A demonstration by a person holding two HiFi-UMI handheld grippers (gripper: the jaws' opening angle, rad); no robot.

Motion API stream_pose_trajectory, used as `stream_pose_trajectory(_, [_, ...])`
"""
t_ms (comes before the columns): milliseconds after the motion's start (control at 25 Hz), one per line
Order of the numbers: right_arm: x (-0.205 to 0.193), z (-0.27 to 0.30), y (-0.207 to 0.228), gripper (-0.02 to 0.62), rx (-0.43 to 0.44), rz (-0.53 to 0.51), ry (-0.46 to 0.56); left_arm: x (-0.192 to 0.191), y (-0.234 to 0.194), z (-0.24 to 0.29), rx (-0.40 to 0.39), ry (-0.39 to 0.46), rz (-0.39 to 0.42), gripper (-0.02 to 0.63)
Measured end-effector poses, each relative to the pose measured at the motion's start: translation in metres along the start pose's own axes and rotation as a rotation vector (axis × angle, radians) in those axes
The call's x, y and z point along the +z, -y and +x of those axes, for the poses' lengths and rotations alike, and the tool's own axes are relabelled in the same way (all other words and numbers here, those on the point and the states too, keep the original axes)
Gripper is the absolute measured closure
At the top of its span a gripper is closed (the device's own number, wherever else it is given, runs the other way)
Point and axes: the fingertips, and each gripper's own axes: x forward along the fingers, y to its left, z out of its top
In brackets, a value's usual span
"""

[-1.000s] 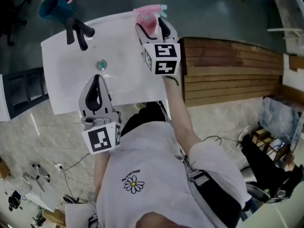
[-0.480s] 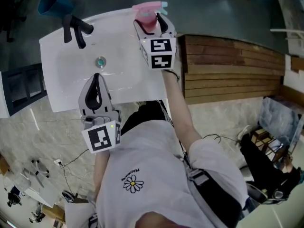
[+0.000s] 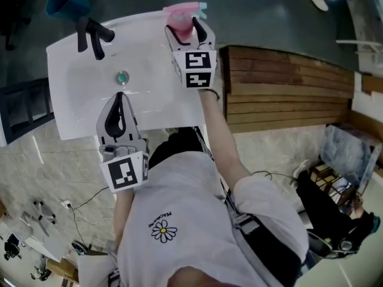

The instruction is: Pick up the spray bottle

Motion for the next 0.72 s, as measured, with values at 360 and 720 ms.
stream_pose_trajectory(360, [0.001, -0.001, 0.003, 0.29, -0.024, 0.031, 0.004, 0.0, -0.017, -0.008, 0.045, 0.009, -0.001, 0.586])
stream_pose_trajectory(720, [0.064, -0.017, -0.004, 0.29, -0.026, 0.016, 0.099, 0.029, -0.048, -0.015, 0.15, 0.086, -0.019, 0.586])
